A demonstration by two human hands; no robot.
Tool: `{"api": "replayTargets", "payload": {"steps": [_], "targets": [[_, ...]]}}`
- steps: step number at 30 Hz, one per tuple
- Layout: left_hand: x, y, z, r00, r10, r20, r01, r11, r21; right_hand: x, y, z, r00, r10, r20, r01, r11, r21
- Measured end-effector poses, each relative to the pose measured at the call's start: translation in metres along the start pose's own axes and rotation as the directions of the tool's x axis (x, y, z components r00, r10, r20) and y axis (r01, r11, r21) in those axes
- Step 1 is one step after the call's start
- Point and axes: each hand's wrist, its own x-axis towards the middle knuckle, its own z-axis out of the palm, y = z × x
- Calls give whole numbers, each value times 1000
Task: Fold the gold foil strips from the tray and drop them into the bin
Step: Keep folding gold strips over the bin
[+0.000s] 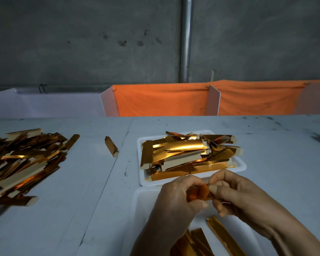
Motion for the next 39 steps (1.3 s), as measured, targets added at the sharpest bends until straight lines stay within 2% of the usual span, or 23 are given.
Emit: {"api": "replayTargets", "payload": {"steps": [6, 22, 29, 34, 39], "targets": [[2, -3, 3, 999, -35, 3, 35, 999, 37, 3, 3, -1, 999, -22, -47, 15, 989, -149], [4, -6, 2, 996, -81, 27, 82, 995, -54, 2, 3, -2, 998, -36, -52, 28, 989, -144], [4, -6, 2, 998, -60, 16, 60, 998, -7, -1, 3, -1, 994, -92, -58, 74, 965, -251], [6, -9, 4, 1000, -7, -6, 7, 993, 117, 0, 8, 1, 988, -145, -44, 115, 907, -404], [5, -10, 5, 999, 38, -9, -35, 986, 161, 1, 8, -2, 987, -156, -33, 136, 933, -334]]}}
